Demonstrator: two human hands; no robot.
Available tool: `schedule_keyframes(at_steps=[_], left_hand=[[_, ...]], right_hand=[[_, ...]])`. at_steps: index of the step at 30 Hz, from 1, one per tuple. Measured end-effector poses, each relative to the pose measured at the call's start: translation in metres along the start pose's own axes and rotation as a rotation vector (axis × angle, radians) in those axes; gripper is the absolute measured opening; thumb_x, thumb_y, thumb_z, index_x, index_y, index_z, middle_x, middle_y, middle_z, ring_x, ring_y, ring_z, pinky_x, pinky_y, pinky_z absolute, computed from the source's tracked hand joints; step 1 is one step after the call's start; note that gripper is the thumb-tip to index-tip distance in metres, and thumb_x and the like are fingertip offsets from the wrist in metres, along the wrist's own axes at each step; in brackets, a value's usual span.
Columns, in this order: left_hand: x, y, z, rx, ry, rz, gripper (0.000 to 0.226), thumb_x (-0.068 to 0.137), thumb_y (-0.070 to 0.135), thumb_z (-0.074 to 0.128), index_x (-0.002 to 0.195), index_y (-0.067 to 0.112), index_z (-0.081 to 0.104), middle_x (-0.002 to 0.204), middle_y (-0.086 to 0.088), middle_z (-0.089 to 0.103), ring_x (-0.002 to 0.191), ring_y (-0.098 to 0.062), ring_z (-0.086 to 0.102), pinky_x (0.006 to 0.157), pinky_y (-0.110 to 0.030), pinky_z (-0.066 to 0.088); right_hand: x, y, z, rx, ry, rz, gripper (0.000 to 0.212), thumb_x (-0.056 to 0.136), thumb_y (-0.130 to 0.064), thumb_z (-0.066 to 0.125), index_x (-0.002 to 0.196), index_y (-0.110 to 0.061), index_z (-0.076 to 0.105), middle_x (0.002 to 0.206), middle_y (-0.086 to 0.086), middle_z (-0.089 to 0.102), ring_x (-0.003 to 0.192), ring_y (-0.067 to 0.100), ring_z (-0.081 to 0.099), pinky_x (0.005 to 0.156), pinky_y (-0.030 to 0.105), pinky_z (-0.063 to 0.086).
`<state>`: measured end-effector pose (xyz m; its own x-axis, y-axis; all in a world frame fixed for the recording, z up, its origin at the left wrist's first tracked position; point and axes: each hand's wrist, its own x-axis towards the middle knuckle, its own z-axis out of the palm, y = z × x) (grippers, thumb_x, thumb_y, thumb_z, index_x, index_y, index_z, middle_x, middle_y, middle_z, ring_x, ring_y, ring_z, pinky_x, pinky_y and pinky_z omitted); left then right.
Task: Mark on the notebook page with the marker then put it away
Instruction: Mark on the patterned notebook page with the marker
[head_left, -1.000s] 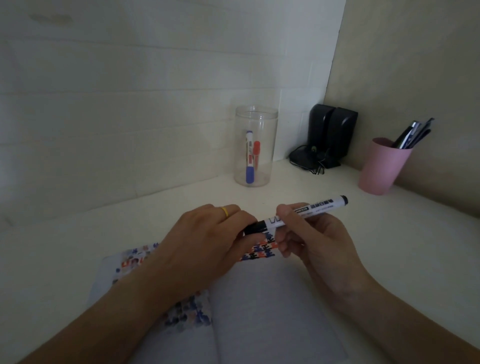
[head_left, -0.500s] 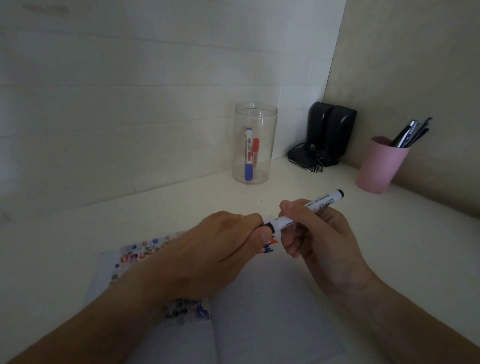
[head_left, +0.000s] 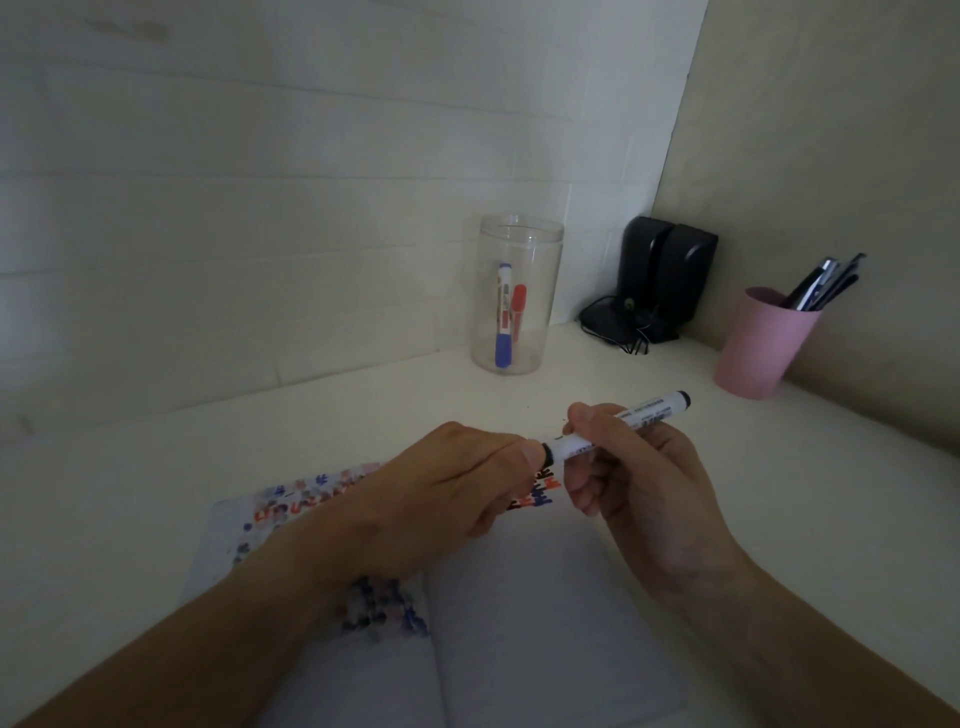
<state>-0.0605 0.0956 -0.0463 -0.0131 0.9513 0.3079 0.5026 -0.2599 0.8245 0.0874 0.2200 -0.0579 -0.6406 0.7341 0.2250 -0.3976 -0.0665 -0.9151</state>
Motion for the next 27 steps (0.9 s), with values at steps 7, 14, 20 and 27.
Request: schedule_keyframes(at_steps=[7,14,20,27], left_hand=[[-0.021,-0.034,-0.031,0.649,0.201,0.055,0.026,0.109,0.027,0.032,0.092,0.025,0.052,0.081,0.02,0.046,0.078,-0.012,0.056,0.076,-0.019,0.039],[-0.007,-0.024,-0.019,0.789,-0.064,0.013,0.052,0.092,0.063,0.05,0.139,0.041,0.043,0.128,0.019,0.052,0.113,0.003,0.047,0.1,-0.022,0.039],[-0.004,-0.031,-0.014,0.807,-0.176,-0.064,0.051,0.09,0.068,0.046,0.131,0.037,0.044,0.116,0.017,0.054,0.101,-0.003,0.051,0.093,-0.031,0.045],[-0.007,-0.043,-0.014,0.726,-0.151,-0.032,0.048,0.092,0.066,0.046,0.134,0.044,0.041,0.125,0.025,0.048,0.111,0.004,0.048,0.096,-0.023,0.043]], right_hand=[[0.013,-0.013,-0.041,0.024,0.107,-0.029,0.015,0.091,-0.011,0.058,0.085,-0.001,0.069,0.059,0.008,0.067,0.051,0.019,0.06,0.048,0.024,0.052],[0.009,-0.007,-0.039,-0.17,0.113,0.017,0.016,0.088,0.001,0.064,0.077,-0.007,0.072,0.059,0.008,0.065,0.052,0.019,0.057,0.047,0.024,0.049],[0.005,-0.003,-0.038,-0.401,0.053,0.067,0.008,0.086,0.002,0.069,0.082,-0.001,0.075,0.066,0.015,0.071,0.058,0.022,0.066,0.054,0.025,0.055],[0.0,0.008,-0.033,-0.74,0.032,0.007,0.01,0.078,-0.004,0.077,0.073,-0.012,0.074,0.061,0.006,0.072,0.055,0.017,0.066,0.055,0.027,0.056]])
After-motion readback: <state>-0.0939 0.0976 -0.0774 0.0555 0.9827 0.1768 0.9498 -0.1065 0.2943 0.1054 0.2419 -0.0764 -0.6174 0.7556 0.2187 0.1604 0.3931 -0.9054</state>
